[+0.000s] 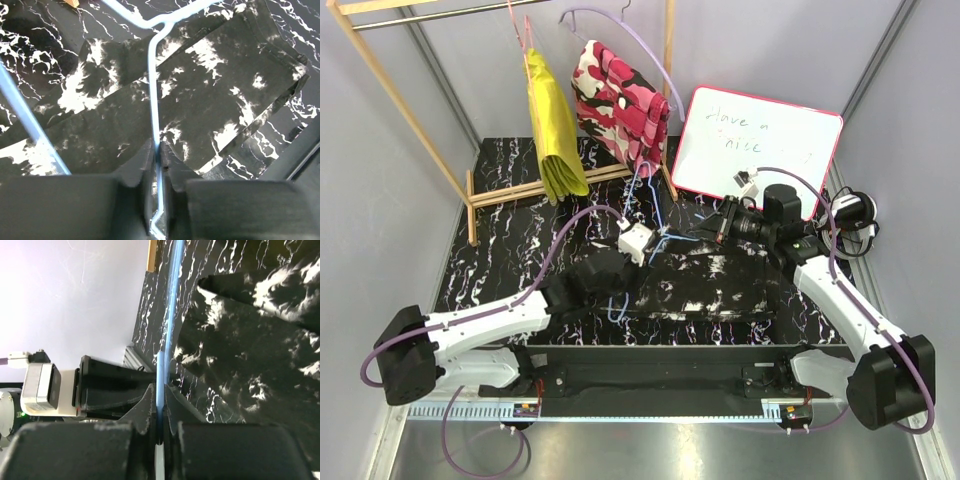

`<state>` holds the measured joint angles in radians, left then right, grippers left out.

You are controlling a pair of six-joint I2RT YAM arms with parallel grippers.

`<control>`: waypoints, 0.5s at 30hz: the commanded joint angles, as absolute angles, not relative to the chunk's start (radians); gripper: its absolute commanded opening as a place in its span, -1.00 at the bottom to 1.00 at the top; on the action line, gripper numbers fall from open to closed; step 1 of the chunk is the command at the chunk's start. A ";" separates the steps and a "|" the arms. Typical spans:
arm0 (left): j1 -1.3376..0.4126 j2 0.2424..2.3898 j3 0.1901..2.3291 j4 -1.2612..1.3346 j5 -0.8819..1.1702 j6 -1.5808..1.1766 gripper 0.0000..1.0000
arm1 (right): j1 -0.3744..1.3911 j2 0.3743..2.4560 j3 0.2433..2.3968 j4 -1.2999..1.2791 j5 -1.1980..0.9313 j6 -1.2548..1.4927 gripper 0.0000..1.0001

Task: Place the trousers on the hanger
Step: Pass the hanger from the left arm to the right

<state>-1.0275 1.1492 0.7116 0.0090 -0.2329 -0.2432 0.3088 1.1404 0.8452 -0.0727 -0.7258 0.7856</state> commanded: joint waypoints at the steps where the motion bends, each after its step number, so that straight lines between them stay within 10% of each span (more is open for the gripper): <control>1: -1.020 1.103 0.758 -0.004 -0.235 -0.271 -0.26 | 0.319 1.120 0.842 -0.061 -0.738 0.756 -1.00; 7: -0.769 0.899 0.776 -0.264 -0.049 -0.367 0.38 | 0.267 1.066 0.758 -0.107 -0.770 0.747 -1.00; 15: -0.390 0.862 0.764 -0.581 0.322 -0.360 0.57 | 0.166 1.066 0.703 -0.230 -0.882 0.663 -1.00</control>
